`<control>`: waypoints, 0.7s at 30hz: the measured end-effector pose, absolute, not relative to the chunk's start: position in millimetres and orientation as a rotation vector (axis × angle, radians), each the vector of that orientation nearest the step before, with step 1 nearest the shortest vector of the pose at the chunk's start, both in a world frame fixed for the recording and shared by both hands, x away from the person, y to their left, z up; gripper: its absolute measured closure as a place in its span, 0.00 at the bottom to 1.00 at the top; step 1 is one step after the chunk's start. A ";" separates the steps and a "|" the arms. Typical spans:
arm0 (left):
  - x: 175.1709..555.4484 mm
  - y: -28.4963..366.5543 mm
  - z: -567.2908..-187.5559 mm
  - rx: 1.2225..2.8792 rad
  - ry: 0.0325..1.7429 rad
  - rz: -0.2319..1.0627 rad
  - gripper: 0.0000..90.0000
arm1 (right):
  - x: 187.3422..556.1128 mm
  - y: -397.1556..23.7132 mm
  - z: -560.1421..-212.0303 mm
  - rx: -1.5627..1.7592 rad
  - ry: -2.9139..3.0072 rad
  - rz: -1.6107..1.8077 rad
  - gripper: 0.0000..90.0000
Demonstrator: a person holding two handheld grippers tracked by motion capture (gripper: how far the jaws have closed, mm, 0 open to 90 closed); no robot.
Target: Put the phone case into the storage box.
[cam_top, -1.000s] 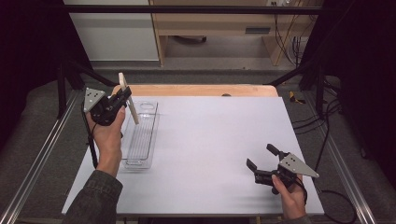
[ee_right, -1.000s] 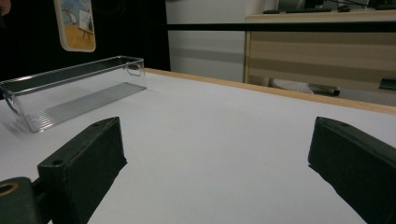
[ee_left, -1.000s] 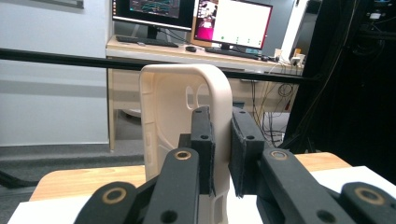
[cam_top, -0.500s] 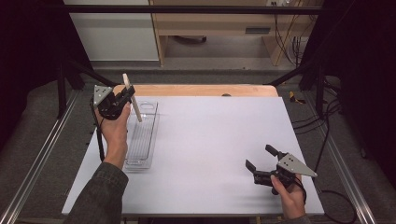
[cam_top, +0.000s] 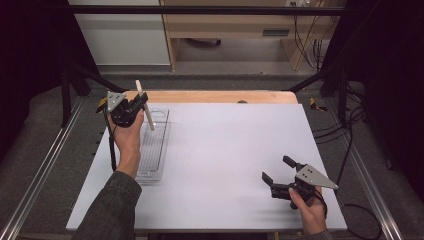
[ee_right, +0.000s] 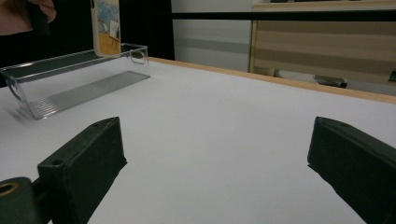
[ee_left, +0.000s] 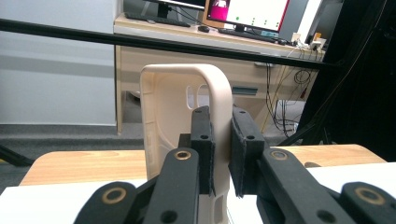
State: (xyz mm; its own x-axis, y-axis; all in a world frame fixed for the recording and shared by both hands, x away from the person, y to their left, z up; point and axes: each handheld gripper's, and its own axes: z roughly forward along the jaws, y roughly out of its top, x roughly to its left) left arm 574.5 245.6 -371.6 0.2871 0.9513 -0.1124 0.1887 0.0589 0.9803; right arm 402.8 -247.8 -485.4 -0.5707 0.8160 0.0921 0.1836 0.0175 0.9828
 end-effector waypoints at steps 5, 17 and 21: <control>575.7 246.4 -375.1 1.402 1.158 0.835 0.90 | 402.7 -247.0 -485.4 1.020 1.784 1.591 0.04; 576.5 251.8 -381.9 1.404 1.178 0.842 0.90 | 403.0 -247.1 -485.8 1.019 1.786 1.591 0.04; 577.5 251.3 -383.4 1.408 1.178 0.841 0.90 | 402.9 -247.1 -485.8 1.019 1.786 1.593 0.04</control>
State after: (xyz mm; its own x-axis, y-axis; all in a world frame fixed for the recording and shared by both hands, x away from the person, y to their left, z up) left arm 577.5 251.3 -383.4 0.2636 0.9584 -0.1097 0.2078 0.0546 0.9766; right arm 402.9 -247.1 -485.8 -0.5719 0.8151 0.0924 0.1847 0.0182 0.9826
